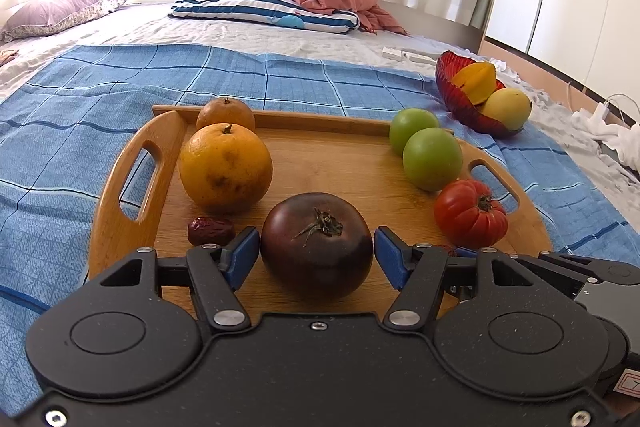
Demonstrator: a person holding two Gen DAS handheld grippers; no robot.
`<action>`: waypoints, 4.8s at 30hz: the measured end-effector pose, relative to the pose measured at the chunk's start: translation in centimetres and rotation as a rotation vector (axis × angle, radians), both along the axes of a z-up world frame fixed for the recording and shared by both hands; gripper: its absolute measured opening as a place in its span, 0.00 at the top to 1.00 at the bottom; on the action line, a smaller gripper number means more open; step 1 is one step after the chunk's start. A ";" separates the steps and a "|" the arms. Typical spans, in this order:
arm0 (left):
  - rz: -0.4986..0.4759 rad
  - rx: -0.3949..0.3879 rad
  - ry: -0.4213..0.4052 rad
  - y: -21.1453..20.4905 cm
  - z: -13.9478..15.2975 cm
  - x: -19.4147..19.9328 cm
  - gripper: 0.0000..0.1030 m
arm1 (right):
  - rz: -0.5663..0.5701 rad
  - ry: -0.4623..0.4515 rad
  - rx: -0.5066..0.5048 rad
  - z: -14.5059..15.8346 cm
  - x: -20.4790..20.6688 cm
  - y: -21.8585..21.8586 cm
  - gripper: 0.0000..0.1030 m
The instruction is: Organize fruits
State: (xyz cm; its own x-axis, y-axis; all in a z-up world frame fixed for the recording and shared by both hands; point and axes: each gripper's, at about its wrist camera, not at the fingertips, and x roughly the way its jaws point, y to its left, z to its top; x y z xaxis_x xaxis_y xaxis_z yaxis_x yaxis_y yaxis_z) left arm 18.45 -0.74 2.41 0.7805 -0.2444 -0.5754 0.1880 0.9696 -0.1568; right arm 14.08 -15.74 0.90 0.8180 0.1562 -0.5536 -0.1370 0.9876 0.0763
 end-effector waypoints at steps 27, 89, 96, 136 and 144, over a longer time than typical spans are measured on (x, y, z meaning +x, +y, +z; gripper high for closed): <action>0.024 0.033 -0.037 0.8 1.4 -2.2 0.19 | -0.010 -0.015 -0.002 0.6 -1.3 -0.2 0.59; 0.124 0.174 0.024 1.1 -3.5 -8.2 0.02 | -0.096 -0.023 -0.054 -2.0 -8.2 -0.5 0.07; 0.127 0.159 0.012 1.4 -3.9 -8.1 0.00 | -0.078 -0.016 -0.038 -2.2 -8.1 -0.7 0.04; 0.137 0.167 0.002 1.5 -4.1 -8.4 0.00 | -0.080 -0.016 -0.037 -2.3 -8.1 -0.8 0.00; 0.138 0.168 0.002 1.5 -4.1 -8.4 0.00 | -0.080 -0.016 -0.037 -2.3 -8.1 -0.8 0.00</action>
